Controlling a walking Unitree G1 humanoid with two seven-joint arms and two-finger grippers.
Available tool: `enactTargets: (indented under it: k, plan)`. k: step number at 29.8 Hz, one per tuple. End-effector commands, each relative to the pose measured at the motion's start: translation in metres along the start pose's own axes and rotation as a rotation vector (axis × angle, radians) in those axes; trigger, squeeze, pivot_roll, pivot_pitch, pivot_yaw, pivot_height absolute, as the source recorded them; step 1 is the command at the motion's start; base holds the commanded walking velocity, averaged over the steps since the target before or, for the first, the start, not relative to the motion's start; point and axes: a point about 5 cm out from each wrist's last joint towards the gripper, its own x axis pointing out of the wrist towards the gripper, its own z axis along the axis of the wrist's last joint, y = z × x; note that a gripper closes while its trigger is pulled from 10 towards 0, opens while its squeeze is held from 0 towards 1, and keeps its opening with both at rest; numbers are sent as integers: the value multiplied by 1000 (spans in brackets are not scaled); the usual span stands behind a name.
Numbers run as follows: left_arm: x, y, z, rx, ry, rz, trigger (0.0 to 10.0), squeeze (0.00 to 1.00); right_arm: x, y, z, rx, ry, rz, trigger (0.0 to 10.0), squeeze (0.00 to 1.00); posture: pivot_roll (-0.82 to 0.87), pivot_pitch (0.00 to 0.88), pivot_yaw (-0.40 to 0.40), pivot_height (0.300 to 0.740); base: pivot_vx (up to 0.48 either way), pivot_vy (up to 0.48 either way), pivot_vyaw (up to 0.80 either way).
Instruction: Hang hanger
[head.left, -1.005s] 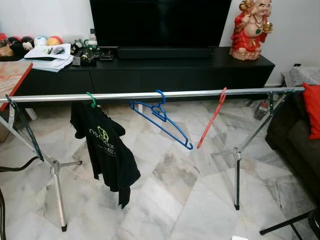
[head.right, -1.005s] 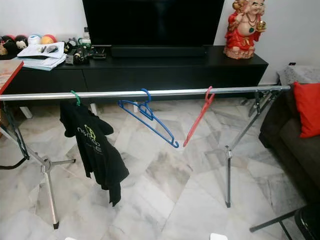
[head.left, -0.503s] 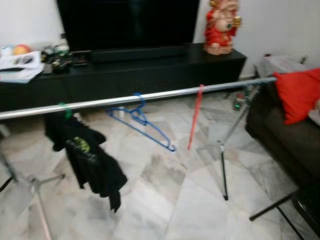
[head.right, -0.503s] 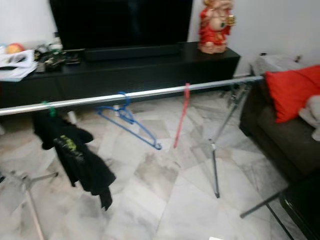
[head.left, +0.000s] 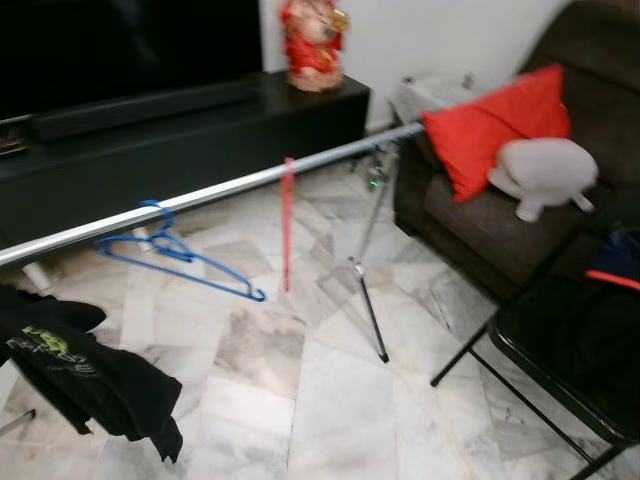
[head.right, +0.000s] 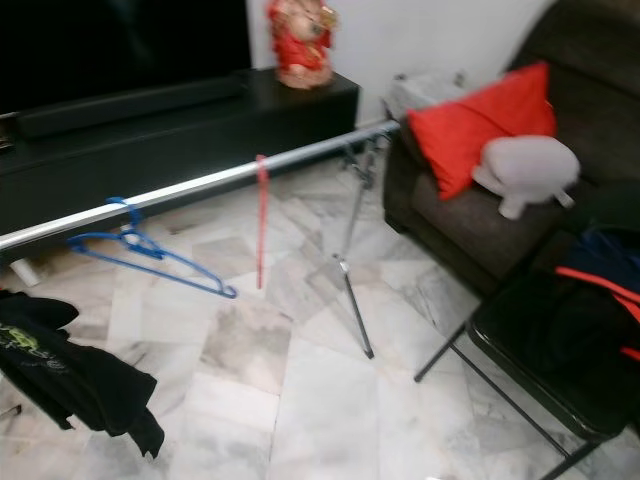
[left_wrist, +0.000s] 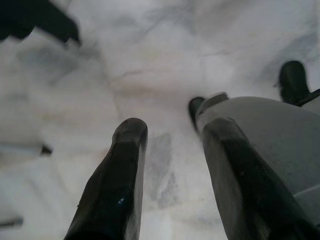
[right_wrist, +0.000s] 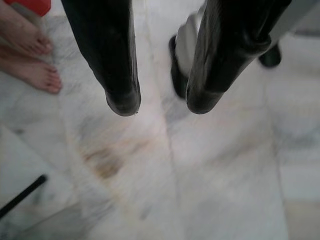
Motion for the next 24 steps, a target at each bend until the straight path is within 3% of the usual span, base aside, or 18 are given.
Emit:
enactTargets:
  k: [1,12,15,24]
  plan:
    - [-3,5,-10,7,38,9,10000,0,-1,4,-5,7,13,10,10000,0,22,55,-6,740,0,0,-750]
    - [-2,4,-8,39,27,-3,10000,0,0,6,-2,3,2,12,10000,0,22,36,-5,740,0,0,-750]
    - [-2,4,-9,49,36,5,10000,0,0,7,-2,3,0,13,10000,0,23,36,-5,740,0,-379,-750]
    - [-1,4,-6,15,24,6,10000,0,0,8,-2,4,-4,15,10000,0,26,56,-8,740,0,-87,-749]
